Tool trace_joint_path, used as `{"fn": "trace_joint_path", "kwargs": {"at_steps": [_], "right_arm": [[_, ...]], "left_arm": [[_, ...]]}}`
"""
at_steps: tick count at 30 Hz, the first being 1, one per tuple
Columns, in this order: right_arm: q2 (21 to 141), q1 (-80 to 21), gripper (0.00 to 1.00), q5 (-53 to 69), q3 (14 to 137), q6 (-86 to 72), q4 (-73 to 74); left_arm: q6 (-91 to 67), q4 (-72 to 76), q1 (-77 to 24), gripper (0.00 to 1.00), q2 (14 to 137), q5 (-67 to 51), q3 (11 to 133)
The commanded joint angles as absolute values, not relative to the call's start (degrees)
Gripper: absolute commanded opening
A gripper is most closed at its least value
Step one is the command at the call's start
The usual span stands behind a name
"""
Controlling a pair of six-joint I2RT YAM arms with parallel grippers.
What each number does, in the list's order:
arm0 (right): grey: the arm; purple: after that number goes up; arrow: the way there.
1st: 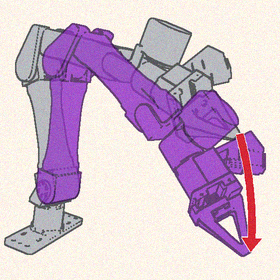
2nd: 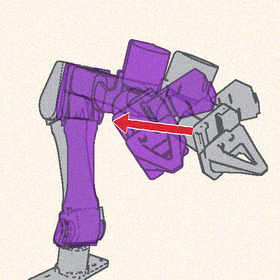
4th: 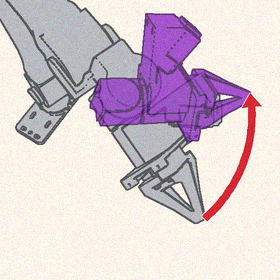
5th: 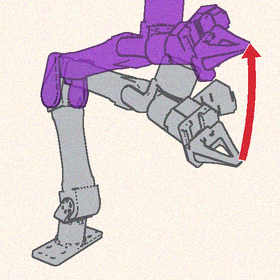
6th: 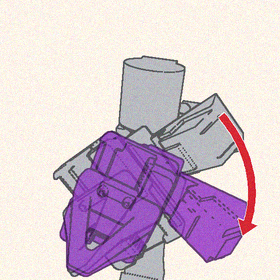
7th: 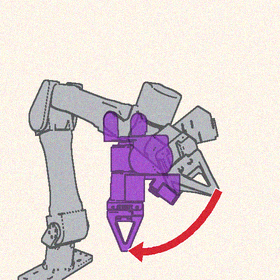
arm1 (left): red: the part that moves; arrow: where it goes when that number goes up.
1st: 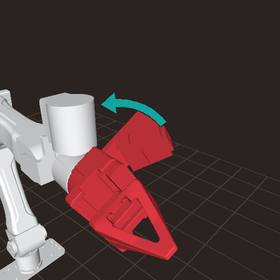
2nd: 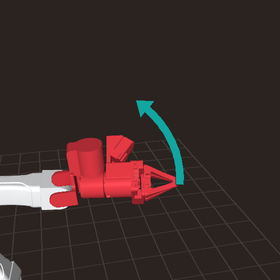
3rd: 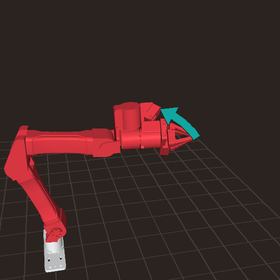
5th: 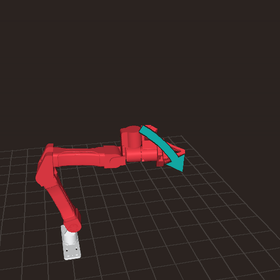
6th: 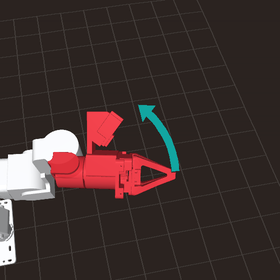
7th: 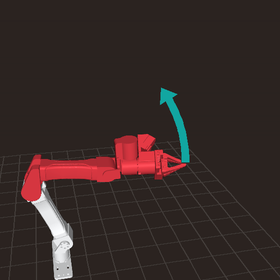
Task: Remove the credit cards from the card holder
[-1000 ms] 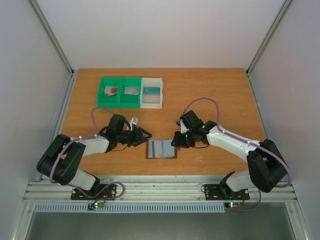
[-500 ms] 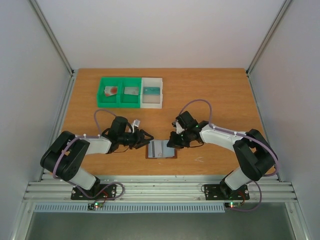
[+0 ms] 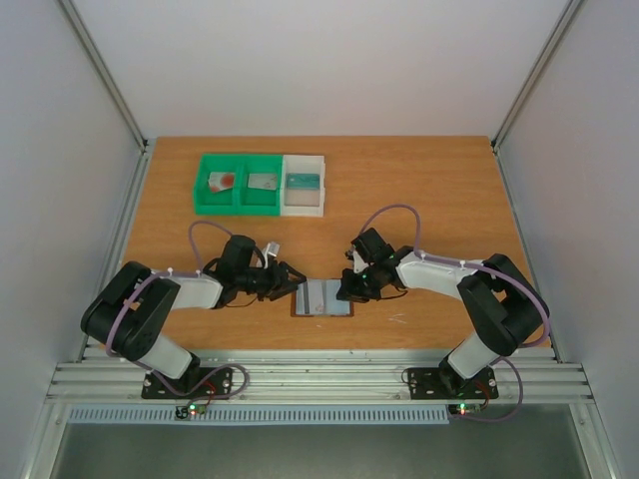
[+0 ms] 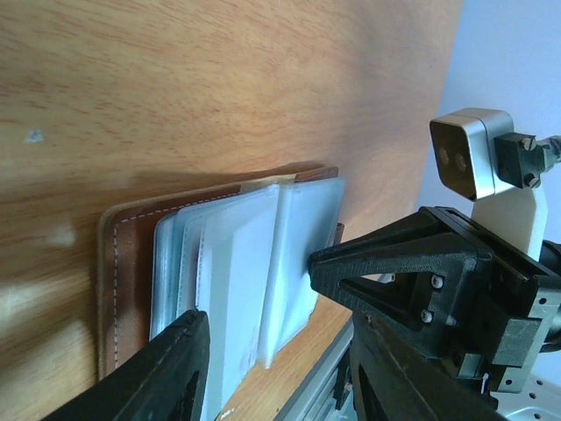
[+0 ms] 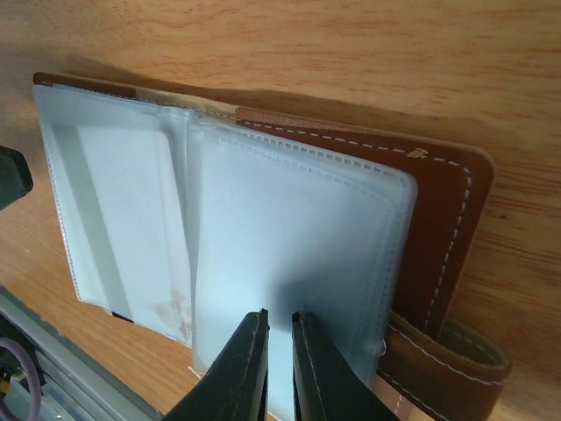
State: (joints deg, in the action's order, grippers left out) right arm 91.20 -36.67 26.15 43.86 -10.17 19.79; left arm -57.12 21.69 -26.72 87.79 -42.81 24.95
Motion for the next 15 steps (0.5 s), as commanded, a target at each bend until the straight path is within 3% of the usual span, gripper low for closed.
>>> {"fn": "trace_joint_path", "kwargs": {"at_steps": [1, 15], "right_arm": [[91.6, -37.0, 0.09, 25.1, 43.2, -9.3, 18.8], [91.5, -37.0, 0.09, 24.9, 42.7, -8.9, 18.4]], "left_arm": [[-57.2, 24.8, -27.4, 0.46, 88.5, -42.7, 24.4], [-58.5, 26.8, -30.3, 0.46, 91.5, -41.7, 25.5]]}}
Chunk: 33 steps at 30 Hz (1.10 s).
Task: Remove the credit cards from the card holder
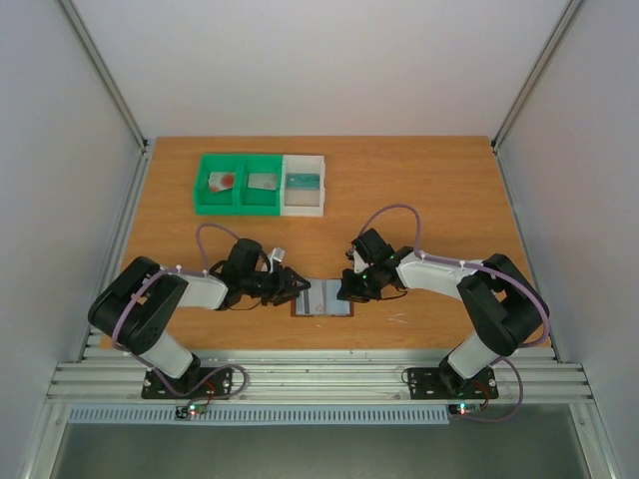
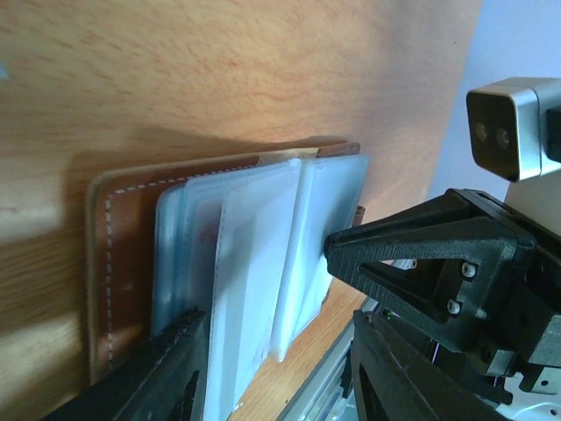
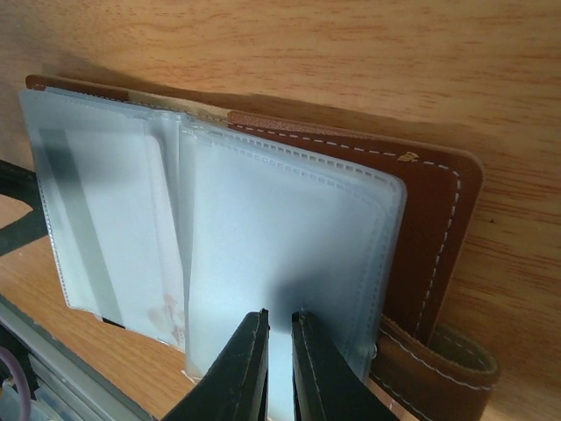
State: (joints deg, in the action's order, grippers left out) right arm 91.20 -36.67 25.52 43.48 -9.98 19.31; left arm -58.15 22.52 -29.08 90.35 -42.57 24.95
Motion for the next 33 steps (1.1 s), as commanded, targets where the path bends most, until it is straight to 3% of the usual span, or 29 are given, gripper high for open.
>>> {"fn": "trace_joint_path", "kwargs": {"at_steps": [1, 11, 17, 27, 33], "right_arm": [[91.6, -37.0, 0.09, 24.9, 42.6, -8.9, 18.4], [91.3, -37.0, 0.09, 24.7, 41.9, -8.9, 18.0], [90.8, -37.0, 0.09, 24.5, 41.8, -9.0, 17.7], [89.9, -37.0, 0.09, 25.1, 40.9, -9.5, 16.6], [88.7, -37.0, 0.09, 25.3, 40.7, -10.0, 16.2]], "left_arm": [[-58.7, 27.1, -30.5, 0.46, 91.6, -41.7, 25.6], [-60.3, 26.6, -31.7, 0.45, 88.8, -40.5, 25.8], [-57.6, 19.8, -32.5, 0.31, 85.5, -38.8, 27.4], [-57.5, 19.7, -33.9, 0.21, 85.6, -38.4, 27.9], [-59.9, 24.4, -35.6, 0.23, 87.4, -38.9, 28.4]]}}
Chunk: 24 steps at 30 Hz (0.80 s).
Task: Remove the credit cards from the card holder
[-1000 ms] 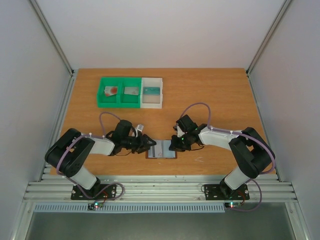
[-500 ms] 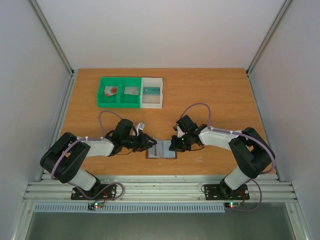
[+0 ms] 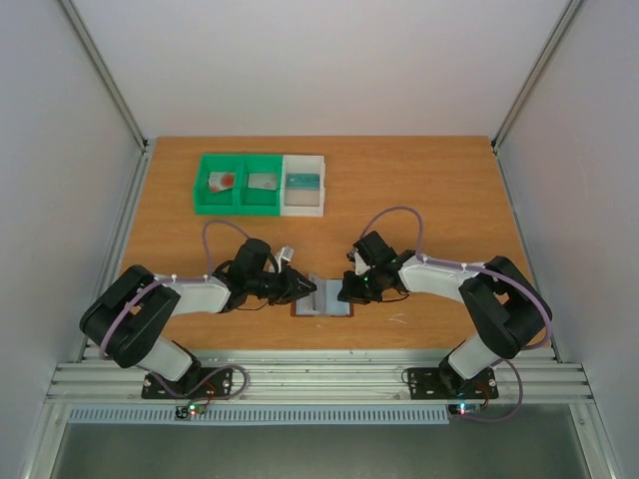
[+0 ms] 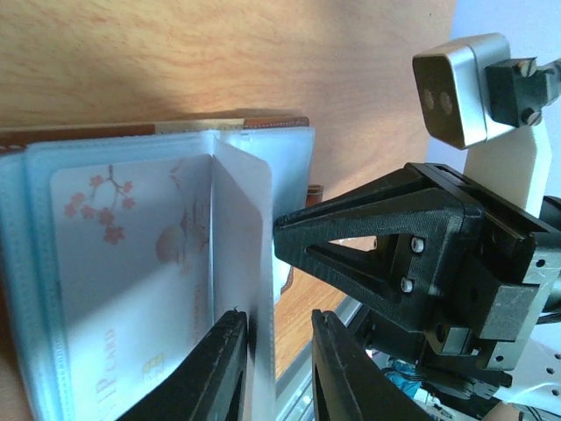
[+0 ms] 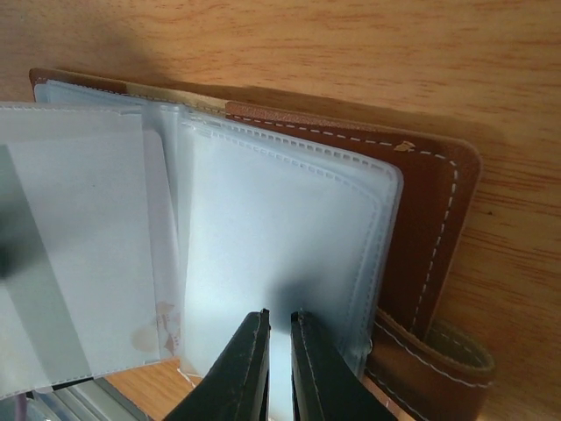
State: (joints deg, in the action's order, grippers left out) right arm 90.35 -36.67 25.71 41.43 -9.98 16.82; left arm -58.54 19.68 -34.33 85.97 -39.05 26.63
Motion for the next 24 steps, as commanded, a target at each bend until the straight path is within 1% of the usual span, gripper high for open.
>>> {"fn": "trace_joint_path", "kwargs": {"at_steps": [1, 4, 6, 10, 12, 15, 24], "right_arm": [[88.6, -37.0, 0.09, 25.1, 40.8, -10.0, 16.3], [88.2, -37.0, 0.12, 24.4, 41.0, -9.5, 16.3], [87.8, -36.9, 0.13, 21.9, 41.7, -8.3, 17.9], [83.7, -36.0, 0.15, 18.1, 42.0, -6.7, 20.9], [80.9, -36.0, 0.18, 16.4, 41.6, -6.6, 22.1], [77.9, -36.0, 0.20, 14.5, 41.4, -6.8, 23.8], [72.6, -36.0, 0.22, 13.5, 41.6, -7.3, 26.7]], "left_arm": [[-60.6, 25.3, -36.0, 0.25, 87.8, -38.9, 28.5], [-61.7, 26.9, -37.6, 0.28, 88.8, -39.0, 29.4], [-61.9, 27.5, -38.5, 0.30, 89.9, -38.7, 30.1], [-63.7, 30.2, -39.5, 0.30, 91.1, -38.0, 30.1], [-63.8, 30.1, -39.7, 0.31, 91.4, -38.3, 30.7], [-63.3, 29.2, -39.9, 0.31, 91.5, -37.9, 31.4], [-61.9, 26.9, -40.3, 0.34, 93.0, -37.4, 33.6]]}}
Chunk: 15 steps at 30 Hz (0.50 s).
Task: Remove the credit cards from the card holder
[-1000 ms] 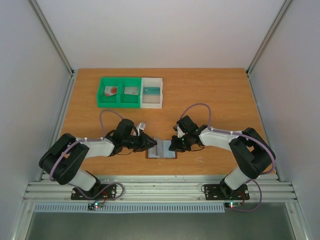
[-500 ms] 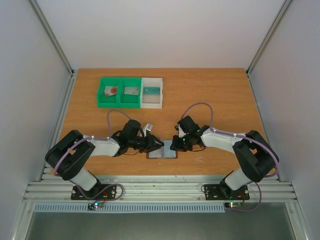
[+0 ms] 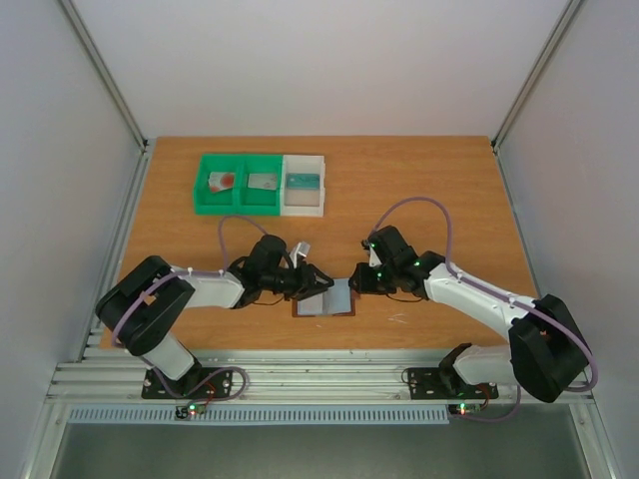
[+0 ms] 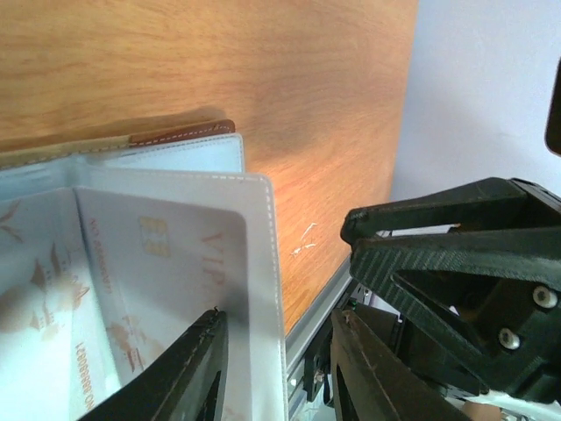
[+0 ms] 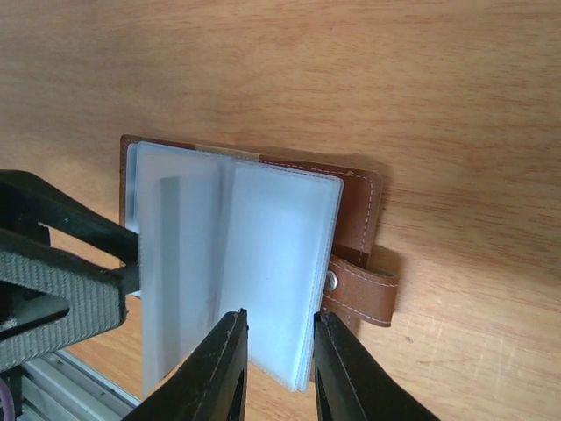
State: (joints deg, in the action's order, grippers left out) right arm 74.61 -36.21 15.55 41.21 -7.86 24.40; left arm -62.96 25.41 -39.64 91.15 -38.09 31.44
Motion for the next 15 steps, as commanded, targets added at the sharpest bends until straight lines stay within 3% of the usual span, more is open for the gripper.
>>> {"fn": "trace_joint_path", "kwargs": {"at_steps": [1, 15], "right_arm": [[72.3, -36.0, 0.23, 13.5, 41.9, -7.2, 27.0], [73.9, -36.0, 0.24, 18.0, 43.7, -7.9, 25.9]], "left_arm": [[-61.3, 25.4, -40.3, 0.35, 93.4, -37.3, 34.5], [-55.0, 12.9, -40.2, 0.35, 90.4, -30.3, 37.0]]}}
